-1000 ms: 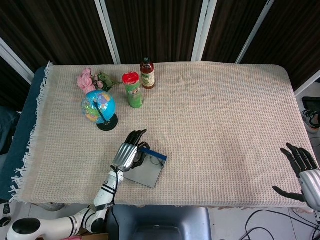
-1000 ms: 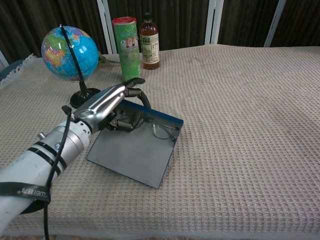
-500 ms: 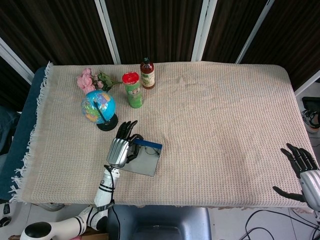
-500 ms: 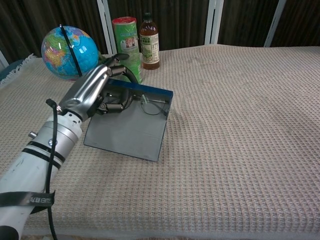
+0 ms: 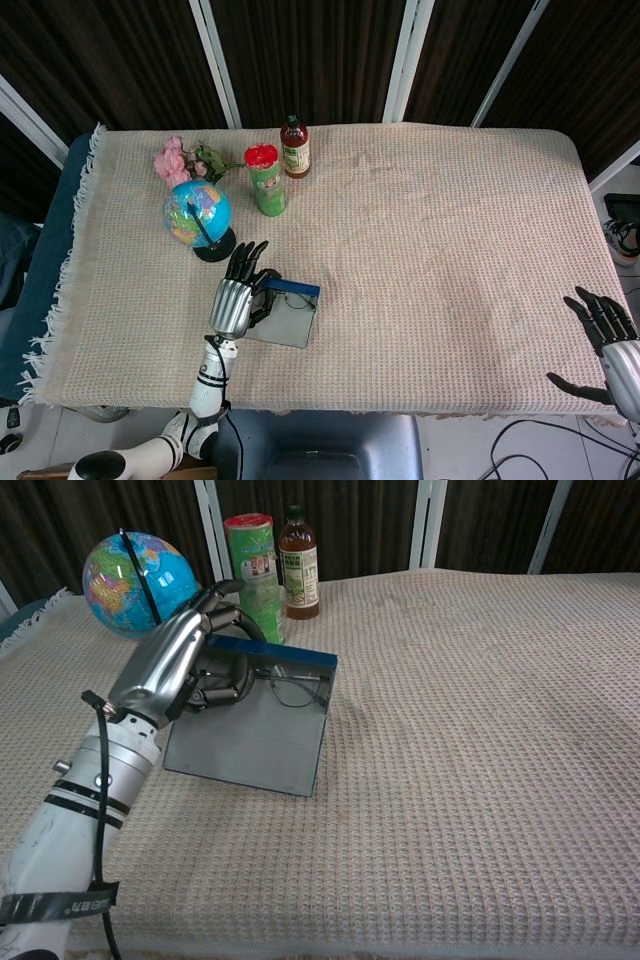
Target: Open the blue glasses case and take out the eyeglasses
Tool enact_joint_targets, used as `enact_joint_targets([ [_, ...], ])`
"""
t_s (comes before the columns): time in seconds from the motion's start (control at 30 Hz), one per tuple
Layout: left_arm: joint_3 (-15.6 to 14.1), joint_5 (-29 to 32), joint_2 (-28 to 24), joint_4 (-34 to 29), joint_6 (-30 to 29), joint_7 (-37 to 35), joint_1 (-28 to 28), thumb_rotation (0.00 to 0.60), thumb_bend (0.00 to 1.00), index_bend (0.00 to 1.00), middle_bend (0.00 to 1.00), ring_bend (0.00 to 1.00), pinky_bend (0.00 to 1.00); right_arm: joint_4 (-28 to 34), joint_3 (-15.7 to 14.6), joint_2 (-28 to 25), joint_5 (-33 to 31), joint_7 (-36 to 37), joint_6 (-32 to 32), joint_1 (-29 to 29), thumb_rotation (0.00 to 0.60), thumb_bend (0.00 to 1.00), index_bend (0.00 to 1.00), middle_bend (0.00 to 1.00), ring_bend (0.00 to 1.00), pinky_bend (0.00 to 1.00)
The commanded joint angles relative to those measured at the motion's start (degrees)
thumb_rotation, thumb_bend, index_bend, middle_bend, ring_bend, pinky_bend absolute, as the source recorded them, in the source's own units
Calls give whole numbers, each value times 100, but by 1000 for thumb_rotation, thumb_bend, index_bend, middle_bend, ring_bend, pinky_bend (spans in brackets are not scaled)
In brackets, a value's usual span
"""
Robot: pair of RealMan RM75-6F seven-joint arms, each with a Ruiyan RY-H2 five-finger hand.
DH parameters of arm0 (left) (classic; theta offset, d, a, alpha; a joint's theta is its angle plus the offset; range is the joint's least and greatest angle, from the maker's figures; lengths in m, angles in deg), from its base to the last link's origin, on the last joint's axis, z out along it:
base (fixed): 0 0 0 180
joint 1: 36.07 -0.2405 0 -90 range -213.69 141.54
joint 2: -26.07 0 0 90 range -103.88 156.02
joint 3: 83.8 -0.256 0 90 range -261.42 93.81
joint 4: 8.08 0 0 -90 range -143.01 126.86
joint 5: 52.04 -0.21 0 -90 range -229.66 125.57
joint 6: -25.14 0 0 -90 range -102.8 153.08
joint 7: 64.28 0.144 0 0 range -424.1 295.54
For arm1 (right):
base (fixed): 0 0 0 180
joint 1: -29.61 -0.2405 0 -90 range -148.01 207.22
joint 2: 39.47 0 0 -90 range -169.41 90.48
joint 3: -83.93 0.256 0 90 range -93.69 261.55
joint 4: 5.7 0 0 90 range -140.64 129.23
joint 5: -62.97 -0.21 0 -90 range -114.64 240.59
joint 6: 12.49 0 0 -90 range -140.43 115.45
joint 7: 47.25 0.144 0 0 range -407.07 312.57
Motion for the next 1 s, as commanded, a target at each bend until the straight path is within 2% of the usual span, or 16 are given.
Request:
enact_joint_targets([
  [0.03, 9, 38, 89, 173, -4, -134, -25, 600, 610, 627, 70, 0, 0, 1, -2, 3, 5, -11, 3, -1, 600, 177, 0, 0, 0, 0],
  [0.27, -54, 29, 163, 495, -15, -237, -54, 600, 613, 548, 60, 0, 0, 17, 3, 7, -6, -51, 24, -8, 600, 177, 0, 0, 0, 0],
  [0.47, -237, -34, 136, 559, 11, 46, -170, 600, 595, 497, 32, 0, 0, 19, -1, 13, 3, -69, 19, -4, 600, 177, 0, 0, 0, 0],
  [0.87, -268, 81, -178, -134, 213, 691, -326, 600, 550, 409, 0, 0, 0, 11, -5, 16, 13, -71, -7, 13, 600, 177, 0, 0, 0, 0],
  [1.0, -248, 211, -333, -498, 393, 972, -423, 600, 498, 253, 0, 0, 0, 17, -6, 22, 19, -96, 0, 9, 600, 177, 0, 0, 0, 0],
])
